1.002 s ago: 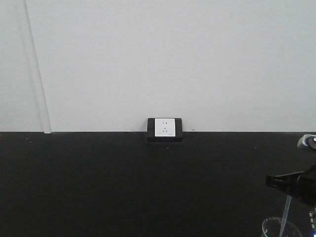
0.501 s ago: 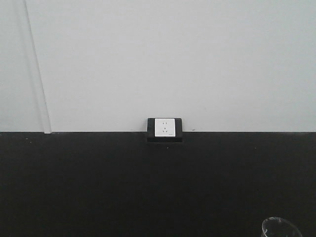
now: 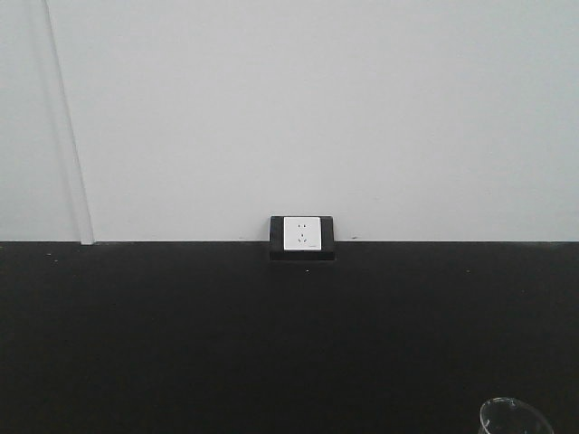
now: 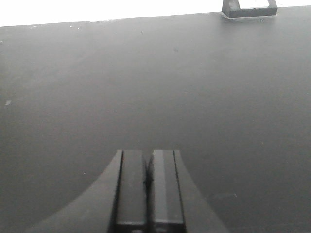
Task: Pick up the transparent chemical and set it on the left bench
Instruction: 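Lift the pipette up out of the beaker with the right gripper, then drive the base to the bench with white bins, holding the pipette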
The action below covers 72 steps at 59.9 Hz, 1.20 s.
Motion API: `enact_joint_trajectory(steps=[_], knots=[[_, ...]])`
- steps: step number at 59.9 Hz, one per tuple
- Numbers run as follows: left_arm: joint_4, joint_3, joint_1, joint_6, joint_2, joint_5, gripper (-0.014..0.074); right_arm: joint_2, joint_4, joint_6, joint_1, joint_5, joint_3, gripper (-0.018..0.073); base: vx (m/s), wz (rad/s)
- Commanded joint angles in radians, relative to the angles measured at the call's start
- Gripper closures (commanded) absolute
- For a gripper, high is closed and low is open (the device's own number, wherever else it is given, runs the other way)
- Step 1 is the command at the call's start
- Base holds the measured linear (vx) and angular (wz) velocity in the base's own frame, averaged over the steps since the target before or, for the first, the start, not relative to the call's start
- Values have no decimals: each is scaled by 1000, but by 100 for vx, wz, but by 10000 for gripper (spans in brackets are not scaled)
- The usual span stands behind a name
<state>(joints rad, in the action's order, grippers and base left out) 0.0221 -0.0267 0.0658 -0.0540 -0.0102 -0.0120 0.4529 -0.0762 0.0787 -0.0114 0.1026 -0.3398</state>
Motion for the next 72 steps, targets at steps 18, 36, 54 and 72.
enact_joint_trajectory(steps=[18, 36, 54, 72], knots=[[1, -16, 2, 8, -19, 78, 600, 2, -5, -3, 5, -64, -29, 564, 0, 0], [1, -16, 2, 8, -19, 78, 600, 2, -5, -3, 5, -62, -29, 564, 0, 0], [1, -16, 2, 8, -19, 78, 600, 2, -5, -3, 5, -62, -29, 564, -2, -1], [1, -16, 2, 8, -19, 78, 600, 2, -5, -3, 5, -62, -29, 564, -16, -17]])
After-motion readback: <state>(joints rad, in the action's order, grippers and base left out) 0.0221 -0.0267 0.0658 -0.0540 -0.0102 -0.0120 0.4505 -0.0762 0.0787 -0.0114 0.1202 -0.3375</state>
